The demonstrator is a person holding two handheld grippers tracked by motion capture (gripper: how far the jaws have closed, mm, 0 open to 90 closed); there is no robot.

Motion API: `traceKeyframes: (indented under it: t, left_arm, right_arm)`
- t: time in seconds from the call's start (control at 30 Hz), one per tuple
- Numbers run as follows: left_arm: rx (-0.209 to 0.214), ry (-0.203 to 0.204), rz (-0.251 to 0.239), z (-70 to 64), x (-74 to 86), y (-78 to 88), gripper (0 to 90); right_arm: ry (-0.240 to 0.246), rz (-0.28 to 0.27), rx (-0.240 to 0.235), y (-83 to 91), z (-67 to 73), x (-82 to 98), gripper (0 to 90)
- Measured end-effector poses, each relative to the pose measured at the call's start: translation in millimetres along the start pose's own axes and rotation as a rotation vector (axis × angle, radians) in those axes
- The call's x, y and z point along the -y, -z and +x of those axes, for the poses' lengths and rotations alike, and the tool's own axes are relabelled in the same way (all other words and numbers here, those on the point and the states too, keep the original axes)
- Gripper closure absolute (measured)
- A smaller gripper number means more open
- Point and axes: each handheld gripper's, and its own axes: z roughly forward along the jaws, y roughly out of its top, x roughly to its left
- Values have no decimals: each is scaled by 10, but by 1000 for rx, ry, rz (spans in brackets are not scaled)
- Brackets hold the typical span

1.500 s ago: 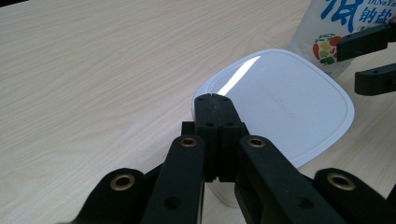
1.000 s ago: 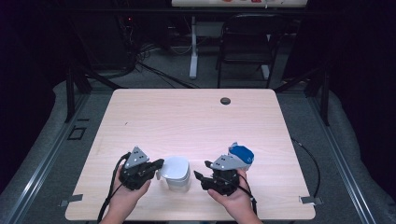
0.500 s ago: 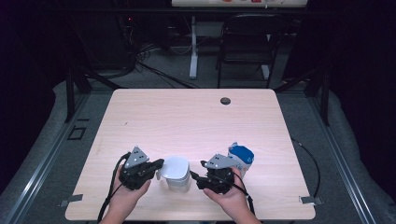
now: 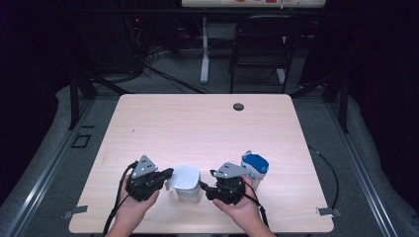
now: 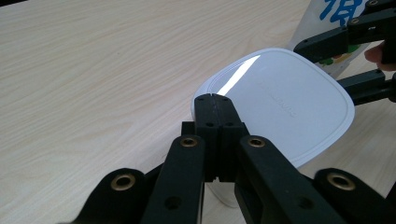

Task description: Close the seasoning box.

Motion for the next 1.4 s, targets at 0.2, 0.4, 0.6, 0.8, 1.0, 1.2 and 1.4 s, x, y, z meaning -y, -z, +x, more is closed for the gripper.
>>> traceKeyframes:
  t: [0.2, 0.4, 0.6, 0.8, 1.0, 1.2, 1.4]
  left_arm:
    - [-11, -11, -16, -34, 18, 28, 897]
    - [-37, -25, -44, -64, 55, 103, 738]
    - [-26, -18, -55, -77, 134, 174, 644]
    - [-24, -25, -58, -114, 217, 193, 576]
    - [-9, -3, -62, -107, 289, 206, 546]
    - [-9, 2, -66, -98, 328, 222, 537]
    - [-15, 5, -69, -82, 367, 239, 540]
  right_arm:
    - [7, -1, -1, 14, 13, -30, 458]
    - [7, -12, 2, 18, 24, -59, 458]
    - [11, -9, 4, 27, 22, -80, 458]
    - [14, -16, 5, 34, 32, -112, 458]
    - [20, -19, 8, 38, 41, -139, 458]
    - [22, -24, 5, 41, 48, -157, 458]
    - [26, -28, 4, 45, 70, -187, 458]
